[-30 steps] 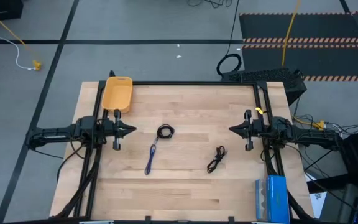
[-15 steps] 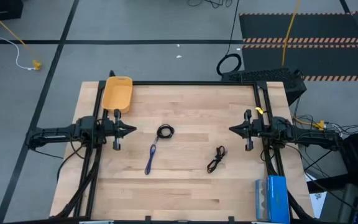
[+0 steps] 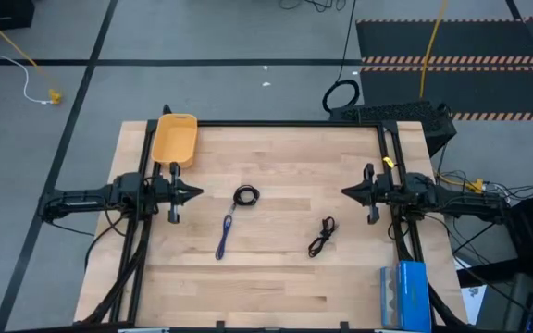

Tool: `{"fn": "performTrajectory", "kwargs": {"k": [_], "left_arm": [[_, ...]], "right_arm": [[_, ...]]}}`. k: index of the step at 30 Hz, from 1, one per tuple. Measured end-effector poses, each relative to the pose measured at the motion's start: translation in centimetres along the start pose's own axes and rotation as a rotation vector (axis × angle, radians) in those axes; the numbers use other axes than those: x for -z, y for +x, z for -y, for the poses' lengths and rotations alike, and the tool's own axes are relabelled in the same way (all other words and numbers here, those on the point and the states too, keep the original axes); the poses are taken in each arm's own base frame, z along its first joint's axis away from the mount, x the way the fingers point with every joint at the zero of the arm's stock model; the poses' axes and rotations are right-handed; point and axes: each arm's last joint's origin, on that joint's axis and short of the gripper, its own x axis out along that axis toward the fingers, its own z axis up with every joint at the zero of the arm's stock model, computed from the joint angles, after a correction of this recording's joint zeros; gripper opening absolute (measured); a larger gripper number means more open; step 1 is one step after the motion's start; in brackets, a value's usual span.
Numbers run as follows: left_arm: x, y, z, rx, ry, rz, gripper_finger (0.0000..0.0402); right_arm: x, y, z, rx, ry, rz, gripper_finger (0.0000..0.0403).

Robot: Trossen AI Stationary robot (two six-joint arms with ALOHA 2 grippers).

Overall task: Pick and place USB-C Cables
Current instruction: Put the right black charger cable into the yellow bin

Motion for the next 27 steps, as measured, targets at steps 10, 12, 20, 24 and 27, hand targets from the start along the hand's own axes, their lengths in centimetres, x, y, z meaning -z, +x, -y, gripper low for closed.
{"fn": "performTrajectory", "kwargs": {"k": [10, 12, 20, 24, 27], "left_arm": [[0.0, 0.0, 0.0, 0.000, 0.000, 0.000, 0.0024], [0.0, 0.0, 0.0, 0.000, 0.000, 0.000, 0.0024], [0.0, 0.0, 0.0, 0.000, 0.000, 0.000, 0.0024], [0.0, 0.0, 0.0, 0.000, 0.000, 0.000, 0.0024], [0.0, 0.0, 0.0, 0.000, 0.000, 0.000, 0.0024]], "right_arm": [[-8.6, -1.7, -1.4, -0.028, -0.064, 0.050, 0.0000], [-10.1, -1.7, -1.6, -0.025, -0.074, 0.017, 0.0000], [-16.3, -0.5, -2.5, -0.014, -0.084, -0.079, 0.0000], [-18.9, 0.6, -2.8, -0.009, -0.082, -0.128, 0.0000], [-20.6, 1.4, -3.1, -0.007, -0.081, -0.148, 0.0000]]}}
